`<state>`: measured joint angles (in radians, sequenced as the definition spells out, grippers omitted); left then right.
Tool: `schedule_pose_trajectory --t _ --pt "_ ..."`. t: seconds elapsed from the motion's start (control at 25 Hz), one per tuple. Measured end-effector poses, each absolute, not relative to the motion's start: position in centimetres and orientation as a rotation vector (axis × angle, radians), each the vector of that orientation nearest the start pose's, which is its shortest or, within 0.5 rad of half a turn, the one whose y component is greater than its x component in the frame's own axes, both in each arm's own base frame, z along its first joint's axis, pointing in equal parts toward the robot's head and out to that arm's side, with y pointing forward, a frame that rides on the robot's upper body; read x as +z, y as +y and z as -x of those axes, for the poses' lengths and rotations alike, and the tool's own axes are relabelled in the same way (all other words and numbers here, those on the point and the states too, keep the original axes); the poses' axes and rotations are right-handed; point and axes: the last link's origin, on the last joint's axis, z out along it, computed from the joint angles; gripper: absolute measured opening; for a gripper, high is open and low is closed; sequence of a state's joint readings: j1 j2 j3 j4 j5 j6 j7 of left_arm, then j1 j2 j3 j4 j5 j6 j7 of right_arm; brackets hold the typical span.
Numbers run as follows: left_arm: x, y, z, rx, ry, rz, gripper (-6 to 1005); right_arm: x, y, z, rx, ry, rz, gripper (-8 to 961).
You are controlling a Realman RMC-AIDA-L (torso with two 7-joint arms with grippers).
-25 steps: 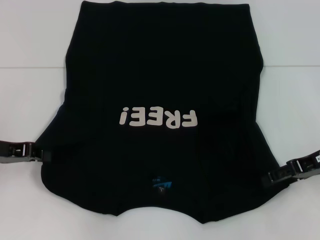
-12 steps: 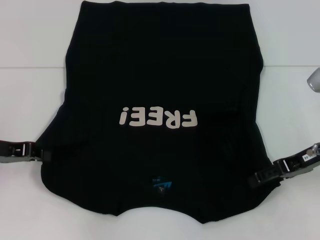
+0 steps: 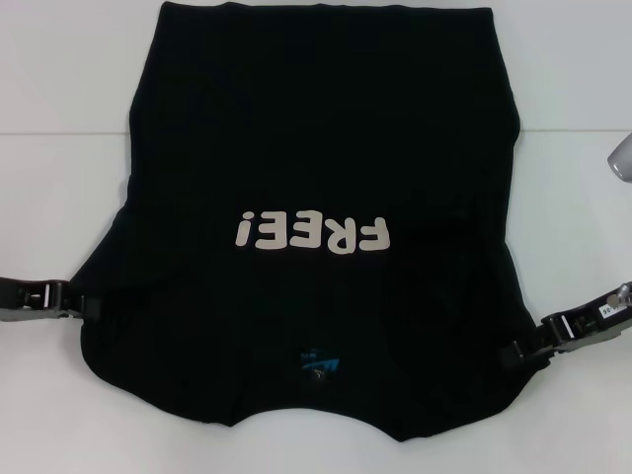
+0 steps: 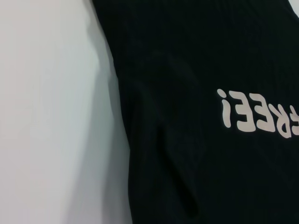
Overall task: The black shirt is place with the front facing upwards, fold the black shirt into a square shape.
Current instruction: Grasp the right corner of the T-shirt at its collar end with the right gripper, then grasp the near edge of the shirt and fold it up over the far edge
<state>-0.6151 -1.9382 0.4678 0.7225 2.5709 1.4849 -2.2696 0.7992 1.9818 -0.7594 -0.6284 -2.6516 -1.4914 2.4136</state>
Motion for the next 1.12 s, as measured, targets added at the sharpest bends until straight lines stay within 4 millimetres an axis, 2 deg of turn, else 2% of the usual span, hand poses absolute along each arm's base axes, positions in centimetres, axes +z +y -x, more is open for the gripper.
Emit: schedule_pose_trajectory --t 0.4,0.64,0.72,0.88,1.12 --pt "7.4 35.2 33.3 -0.181 -1.702 2.185 26 1.3 37.6 -26.9 -0.228 1.655 2.429 459" --pt "7.5 35.2 33.2 -0.182 -1.702 2.188 26 1.3 37.6 -26.8 -0.234 1.654 2.435 214" --pt "7.5 35.1 33.2 -0.184 -1.703 2.191 26 1.4 37.5 -26.8 -0.235 1.655 2.436 55" --pt "7.5 35.0 33.1 -0.180 -1.720 2.210 25 1.8 37.3 -26.8 -0.252 1.648 2.463 55" --pt "7.6 33.6 32.7 -0.146 -1.815 2.340 25 3.7 36.2 -27.0 -0.318 1.619 2.579 55"
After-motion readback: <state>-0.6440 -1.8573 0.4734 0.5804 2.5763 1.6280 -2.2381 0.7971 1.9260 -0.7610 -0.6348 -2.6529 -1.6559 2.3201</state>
